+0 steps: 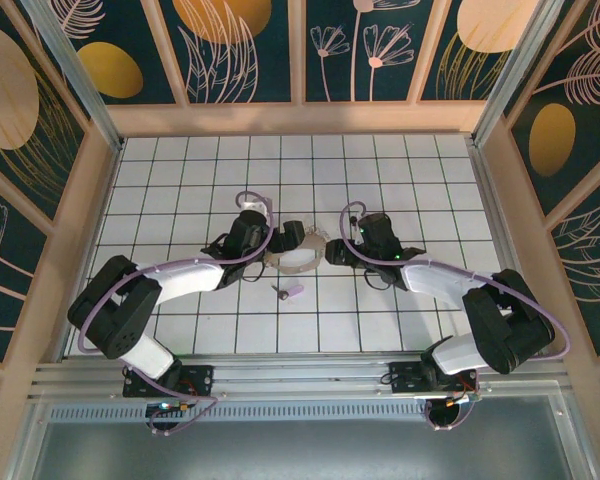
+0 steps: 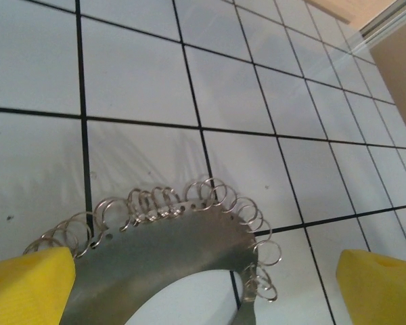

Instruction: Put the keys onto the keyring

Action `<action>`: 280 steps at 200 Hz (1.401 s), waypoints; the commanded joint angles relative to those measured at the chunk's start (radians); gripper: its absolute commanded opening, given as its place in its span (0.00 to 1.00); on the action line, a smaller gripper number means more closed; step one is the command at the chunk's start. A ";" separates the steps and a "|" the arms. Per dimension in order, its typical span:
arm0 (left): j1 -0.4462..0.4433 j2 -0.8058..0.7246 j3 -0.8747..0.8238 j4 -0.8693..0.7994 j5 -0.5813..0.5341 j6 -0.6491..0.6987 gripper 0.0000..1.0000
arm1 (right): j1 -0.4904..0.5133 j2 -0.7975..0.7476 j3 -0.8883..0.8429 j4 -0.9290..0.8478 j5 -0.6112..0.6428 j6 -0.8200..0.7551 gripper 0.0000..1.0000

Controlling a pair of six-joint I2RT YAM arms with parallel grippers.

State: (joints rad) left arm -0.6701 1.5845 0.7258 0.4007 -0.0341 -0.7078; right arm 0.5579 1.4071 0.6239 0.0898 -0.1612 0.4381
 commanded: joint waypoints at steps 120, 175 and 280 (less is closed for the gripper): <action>-0.008 0.172 -0.002 0.093 -0.032 0.019 0.99 | 0.061 0.188 0.057 0.122 -0.145 0.020 0.63; 0.003 0.219 0.049 0.076 -0.083 0.071 0.99 | 0.059 0.259 0.125 0.130 -0.131 0.019 0.61; 0.070 0.221 0.127 0.053 -0.060 0.160 0.99 | -0.006 0.256 0.141 0.134 -0.129 0.001 0.60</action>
State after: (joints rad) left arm -0.6079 1.8072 0.8108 0.4667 -0.1127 -0.5941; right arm 0.5529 1.6825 0.7456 0.2142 -0.2890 0.4511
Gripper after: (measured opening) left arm 0.988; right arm 0.599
